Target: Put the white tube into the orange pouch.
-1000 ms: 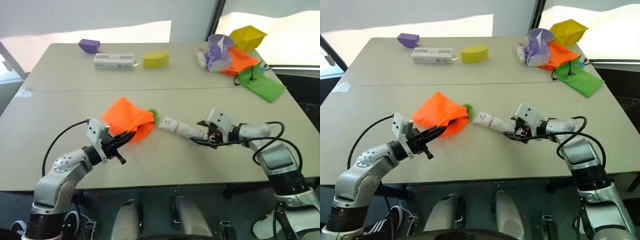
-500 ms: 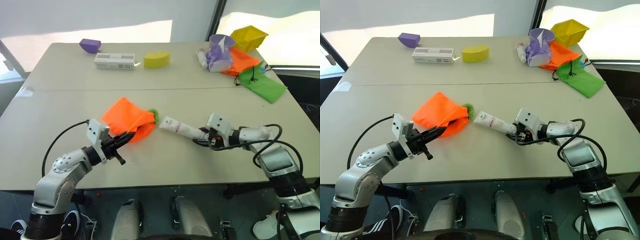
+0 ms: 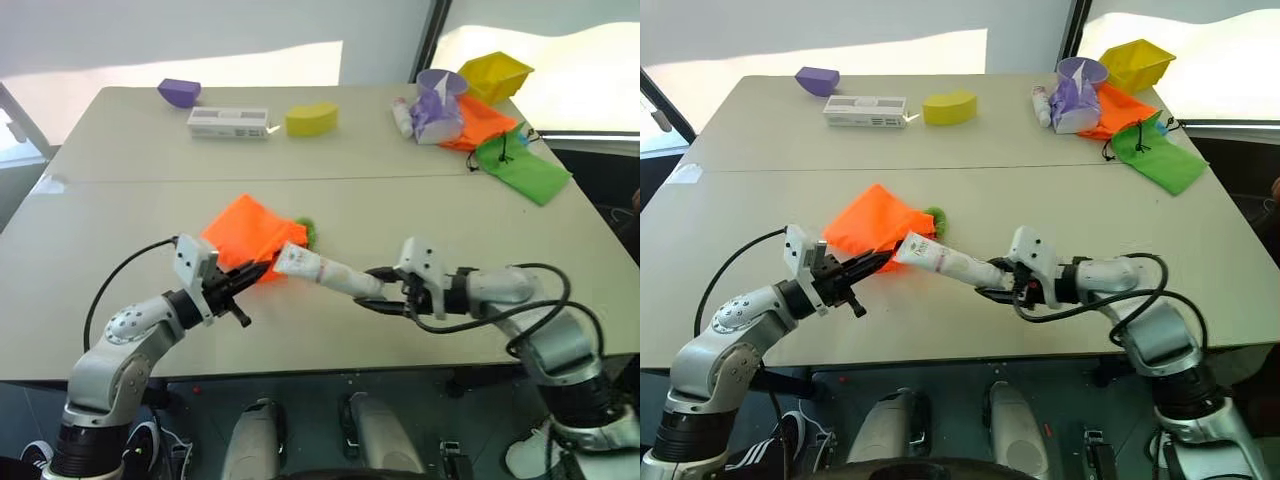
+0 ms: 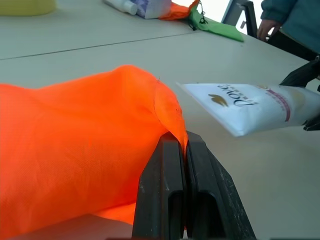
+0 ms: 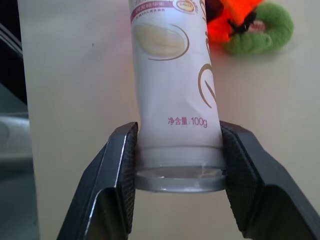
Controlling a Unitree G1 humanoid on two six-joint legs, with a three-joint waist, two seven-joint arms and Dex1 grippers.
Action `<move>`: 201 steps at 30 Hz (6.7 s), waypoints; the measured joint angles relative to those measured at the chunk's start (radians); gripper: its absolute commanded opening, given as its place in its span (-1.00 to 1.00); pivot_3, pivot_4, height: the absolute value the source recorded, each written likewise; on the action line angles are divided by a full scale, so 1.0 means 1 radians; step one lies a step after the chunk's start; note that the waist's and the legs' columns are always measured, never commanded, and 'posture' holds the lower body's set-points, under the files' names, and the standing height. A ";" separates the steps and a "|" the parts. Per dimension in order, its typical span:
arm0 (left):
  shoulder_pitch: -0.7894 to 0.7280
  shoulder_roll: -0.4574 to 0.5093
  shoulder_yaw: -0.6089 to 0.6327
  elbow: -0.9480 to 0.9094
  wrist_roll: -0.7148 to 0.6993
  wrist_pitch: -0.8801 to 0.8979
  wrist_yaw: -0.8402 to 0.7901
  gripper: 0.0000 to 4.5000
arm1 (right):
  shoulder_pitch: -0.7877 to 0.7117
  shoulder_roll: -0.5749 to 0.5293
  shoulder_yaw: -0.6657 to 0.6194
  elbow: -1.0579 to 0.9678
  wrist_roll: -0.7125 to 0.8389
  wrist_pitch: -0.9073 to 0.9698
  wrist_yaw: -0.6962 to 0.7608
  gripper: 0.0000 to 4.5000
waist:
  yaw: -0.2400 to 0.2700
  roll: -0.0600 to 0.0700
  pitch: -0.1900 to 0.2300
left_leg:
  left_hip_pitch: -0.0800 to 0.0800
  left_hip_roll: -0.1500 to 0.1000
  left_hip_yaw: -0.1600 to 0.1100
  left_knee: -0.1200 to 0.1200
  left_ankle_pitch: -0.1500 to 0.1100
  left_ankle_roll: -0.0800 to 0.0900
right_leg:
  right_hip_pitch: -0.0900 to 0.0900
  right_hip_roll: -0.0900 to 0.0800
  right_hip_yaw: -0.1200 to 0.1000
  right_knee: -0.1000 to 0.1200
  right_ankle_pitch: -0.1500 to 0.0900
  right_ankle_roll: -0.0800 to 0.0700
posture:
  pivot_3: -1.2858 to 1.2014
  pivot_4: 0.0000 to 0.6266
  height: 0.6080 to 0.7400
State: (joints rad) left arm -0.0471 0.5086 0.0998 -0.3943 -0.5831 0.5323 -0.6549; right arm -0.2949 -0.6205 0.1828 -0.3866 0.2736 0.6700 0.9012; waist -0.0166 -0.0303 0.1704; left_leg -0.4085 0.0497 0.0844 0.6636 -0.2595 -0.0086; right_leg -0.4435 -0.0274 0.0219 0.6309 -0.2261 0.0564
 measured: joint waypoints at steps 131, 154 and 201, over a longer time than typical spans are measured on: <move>0.150 0.168 0.143 0.032 0.007 -0.067 -0.162 -1.00 | -0.388 0.486 0.092 0.650 -0.241 -0.103 -0.364 0.61 | -0.028 0.000 0.001 | -0.003 0.000 0.004 -0.012 0.001 -0.002 | -0.010 -0.001 0.001 0.000 0.000 -0.001 | 0.03 -0.52 1.00; 0.082 0.108 0.070 0.029 0.024 -0.051 -0.130 -1.00 | -0.114 0.339 -0.052 0.277 -0.148 0.091 -0.374 -0.98 | -0.006 -0.001 0.000 | -0.001 -0.001 0.003 -0.010 0.001 -0.002 | -0.005 -0.001 0.000 -0.001 0.000 0.000 | 0.03 -0.52 1.00; -0.744 -0.114 -0.427 0.964 0.397 -0.302 -0.502 0.01 | -0.071 0.375 -0.032 0.312 -0.189 -0.048 -0.562 -1.00 | -0.002 -0.001 -0.001 | 0.000 -0.002 0.000 0.002 0.001 -0.001 | 0.001 0.002 0.000 0.001 0.000 0.000 | 0.03 -0.52 1.00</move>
State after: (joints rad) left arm -0.7907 0.3942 -0.3273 0.5699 -0.1860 0.2304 -1.1572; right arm -0.3663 -0.2459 0.1506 -0.0746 0.0847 0.6223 0.3389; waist -0.0186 -0.0315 0.1697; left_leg -0.4088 0.0478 0.0848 0.6658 -0.2583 -0.0094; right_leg -0.4420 -0.0259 0.0221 0.6314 -0.2257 0.0562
